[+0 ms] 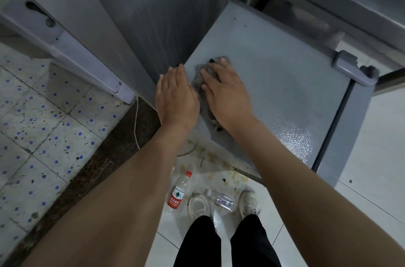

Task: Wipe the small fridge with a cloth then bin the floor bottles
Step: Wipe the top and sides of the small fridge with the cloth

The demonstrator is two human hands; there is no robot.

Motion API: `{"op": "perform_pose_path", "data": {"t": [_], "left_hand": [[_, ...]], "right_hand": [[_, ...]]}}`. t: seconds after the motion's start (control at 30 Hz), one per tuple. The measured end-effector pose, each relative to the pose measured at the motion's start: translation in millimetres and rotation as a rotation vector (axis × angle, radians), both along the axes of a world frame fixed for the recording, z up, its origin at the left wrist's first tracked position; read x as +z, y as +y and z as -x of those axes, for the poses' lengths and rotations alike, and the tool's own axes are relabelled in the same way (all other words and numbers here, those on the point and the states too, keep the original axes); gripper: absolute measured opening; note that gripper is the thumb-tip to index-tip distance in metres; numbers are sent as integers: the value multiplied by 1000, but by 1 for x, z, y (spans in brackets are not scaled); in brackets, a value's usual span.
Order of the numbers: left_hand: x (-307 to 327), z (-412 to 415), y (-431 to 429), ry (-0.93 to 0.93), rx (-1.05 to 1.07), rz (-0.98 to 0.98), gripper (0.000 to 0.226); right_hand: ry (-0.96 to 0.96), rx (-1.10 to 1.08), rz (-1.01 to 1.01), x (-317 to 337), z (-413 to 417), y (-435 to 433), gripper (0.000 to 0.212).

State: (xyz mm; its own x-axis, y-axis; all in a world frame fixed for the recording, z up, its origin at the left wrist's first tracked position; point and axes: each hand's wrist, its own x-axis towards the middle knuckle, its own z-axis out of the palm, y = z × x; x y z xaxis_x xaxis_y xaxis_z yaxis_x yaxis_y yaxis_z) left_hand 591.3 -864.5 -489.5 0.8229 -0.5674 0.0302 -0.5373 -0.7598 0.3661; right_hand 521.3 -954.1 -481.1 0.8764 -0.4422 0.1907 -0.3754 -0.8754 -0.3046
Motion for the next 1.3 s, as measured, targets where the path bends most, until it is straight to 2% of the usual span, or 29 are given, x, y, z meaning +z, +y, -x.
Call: {"op": "perform_pose_path", "data": {"t": [0.2, 0.33, 0.57, 0.8, 0.97, 1.3], "left_hand": [[-1, -1, 1, -1, 10, 4, 49], [-3, 0, 2, -14, 10, 27, 46], [-4, -1, 1, -27, 9, 47, 46], [-3, -1, 0, -27, 19, 24, 45], [-1, 4, 4, -21, 12, 23, 45], [-4, 1, 1, -30, 20, 5, 45]], "right_hand": [[102, 130, -52, 0, -32, -30, 53], [38, -5, -94, 0, -29, -40, 41], [14, -142, -170, 6, 12, -27, 40], [4, -17, -88, 5, 66, 22, 41], [-12, 73, -46, 3, 91, 23, 39], [34, -197, -111, 4, 54, -28, 43]]}}
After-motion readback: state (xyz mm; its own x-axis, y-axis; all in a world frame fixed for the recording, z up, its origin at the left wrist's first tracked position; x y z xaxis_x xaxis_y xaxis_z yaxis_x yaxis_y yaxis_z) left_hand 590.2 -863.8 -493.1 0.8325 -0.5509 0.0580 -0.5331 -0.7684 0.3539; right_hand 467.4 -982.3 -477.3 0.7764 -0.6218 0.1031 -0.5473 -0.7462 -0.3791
